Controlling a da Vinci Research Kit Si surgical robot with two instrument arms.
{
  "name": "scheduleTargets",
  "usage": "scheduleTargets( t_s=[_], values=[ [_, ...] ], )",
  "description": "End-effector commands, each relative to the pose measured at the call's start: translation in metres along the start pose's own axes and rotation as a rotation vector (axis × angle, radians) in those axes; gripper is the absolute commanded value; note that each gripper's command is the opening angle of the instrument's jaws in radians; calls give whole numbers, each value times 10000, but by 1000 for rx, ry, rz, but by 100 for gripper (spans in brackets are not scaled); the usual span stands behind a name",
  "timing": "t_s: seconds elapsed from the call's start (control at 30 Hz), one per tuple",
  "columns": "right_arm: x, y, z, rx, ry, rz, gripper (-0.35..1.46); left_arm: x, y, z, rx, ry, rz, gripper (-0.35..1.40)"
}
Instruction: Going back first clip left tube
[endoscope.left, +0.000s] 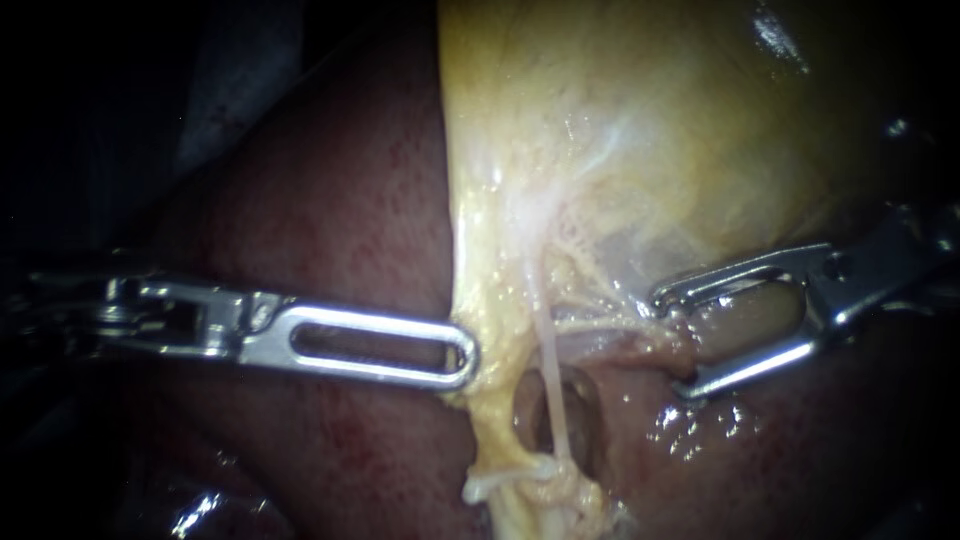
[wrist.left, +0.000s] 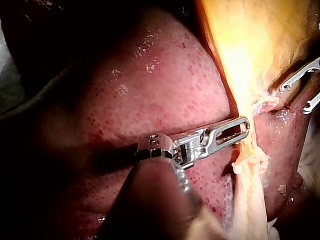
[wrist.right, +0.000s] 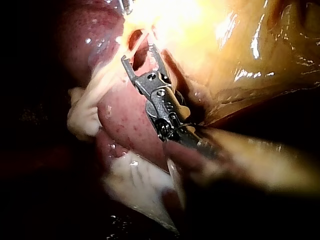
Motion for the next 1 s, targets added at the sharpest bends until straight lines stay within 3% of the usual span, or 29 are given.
scheduleTargets(
  t_s=[0.03,0.2,0.4,1.0],
  values=[
    [-1,0,1,0,0,0,41,0,3,4,-3,-5,0,-35],
    [-1,0,1,0,0,0,40,-2,24,23,-19,5,6,-35],
    [-1,0,2,-1,0,0,40,-5,32,26,-24,8,7,-35],
    [-1,0,2,-1,0,0,40,-6,31,25,-23,9,6,-35]
  ],
)
